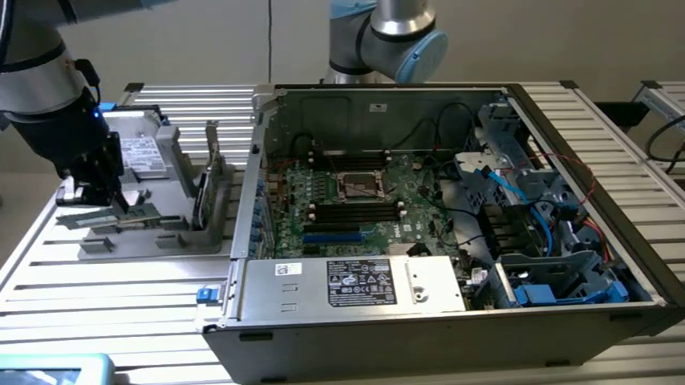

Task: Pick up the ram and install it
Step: 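Pick up the ram and move it above insertion slot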

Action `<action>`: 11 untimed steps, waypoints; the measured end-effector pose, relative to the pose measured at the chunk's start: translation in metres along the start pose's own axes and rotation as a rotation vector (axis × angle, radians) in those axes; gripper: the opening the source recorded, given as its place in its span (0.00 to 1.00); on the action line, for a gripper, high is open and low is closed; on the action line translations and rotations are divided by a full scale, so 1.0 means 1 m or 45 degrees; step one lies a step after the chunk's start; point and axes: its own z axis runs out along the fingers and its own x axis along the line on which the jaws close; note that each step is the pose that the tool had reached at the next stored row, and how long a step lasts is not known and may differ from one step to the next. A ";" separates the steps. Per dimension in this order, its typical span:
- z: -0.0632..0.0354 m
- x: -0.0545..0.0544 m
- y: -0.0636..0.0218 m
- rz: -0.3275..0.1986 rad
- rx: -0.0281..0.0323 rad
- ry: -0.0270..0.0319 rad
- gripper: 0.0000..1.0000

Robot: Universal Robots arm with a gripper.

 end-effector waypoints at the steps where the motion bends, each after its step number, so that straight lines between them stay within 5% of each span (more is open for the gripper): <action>1: -0.0044 0.001 -0.0007 0.000 -0.0009 -0.0001 0.12; 11: -0.0505 0.015 -0.0189 0.000 -0.0142 -0.0006 0.12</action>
